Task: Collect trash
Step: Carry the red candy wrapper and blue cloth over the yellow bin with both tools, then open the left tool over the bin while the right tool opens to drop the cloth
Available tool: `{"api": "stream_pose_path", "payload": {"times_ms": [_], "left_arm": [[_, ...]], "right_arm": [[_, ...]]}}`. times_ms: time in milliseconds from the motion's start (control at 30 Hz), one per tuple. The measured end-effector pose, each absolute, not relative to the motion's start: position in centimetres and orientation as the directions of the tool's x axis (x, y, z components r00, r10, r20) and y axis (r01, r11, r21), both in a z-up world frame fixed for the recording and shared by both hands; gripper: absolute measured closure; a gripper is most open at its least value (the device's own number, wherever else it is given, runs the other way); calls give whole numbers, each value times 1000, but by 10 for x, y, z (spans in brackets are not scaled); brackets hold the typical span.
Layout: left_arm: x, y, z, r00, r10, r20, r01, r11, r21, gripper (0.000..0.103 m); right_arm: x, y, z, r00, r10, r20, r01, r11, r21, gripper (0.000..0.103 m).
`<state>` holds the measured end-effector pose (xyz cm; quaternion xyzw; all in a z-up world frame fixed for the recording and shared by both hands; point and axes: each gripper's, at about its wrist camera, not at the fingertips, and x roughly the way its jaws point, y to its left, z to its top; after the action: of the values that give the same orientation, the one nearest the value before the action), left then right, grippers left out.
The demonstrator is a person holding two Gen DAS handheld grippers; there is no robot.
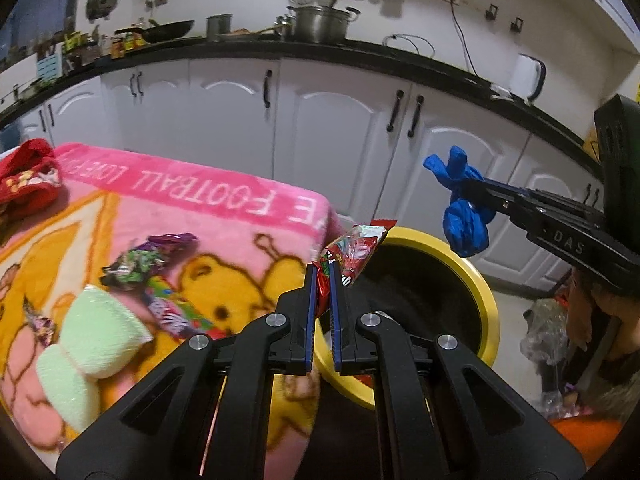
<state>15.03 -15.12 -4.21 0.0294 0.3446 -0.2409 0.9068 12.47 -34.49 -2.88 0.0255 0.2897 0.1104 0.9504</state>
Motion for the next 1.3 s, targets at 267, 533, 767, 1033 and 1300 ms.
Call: {"api": "stream_pose_path", "payload": {"times_ms": [267,533,767,1033,1300], "left_arm": [[151,-176,-60,606,-424,-673,494,864,-99,100],[153,-192,-77,573,-420,-703,517,852,-88,100],[157,-199,-89,551,-410,-727,515,853,-91,98],[162,-198,-95,540,-410,-735,502,858,-110,91],[163,-193,-92,549,-417,-724,486,865,-130,60]], "right_arm": [[125,-362,-48,790,200,-579,-158,980,123,93],[128,-371,-65,767,194,-612,-141,981,135,93],[132,-375,-78,740,198,-643,-131,980,151,92],[134,-376,-86,723,199,-662,-121,979,162,87],[135,-384,-87,724,184,-664,-89,980,176,65]]}}
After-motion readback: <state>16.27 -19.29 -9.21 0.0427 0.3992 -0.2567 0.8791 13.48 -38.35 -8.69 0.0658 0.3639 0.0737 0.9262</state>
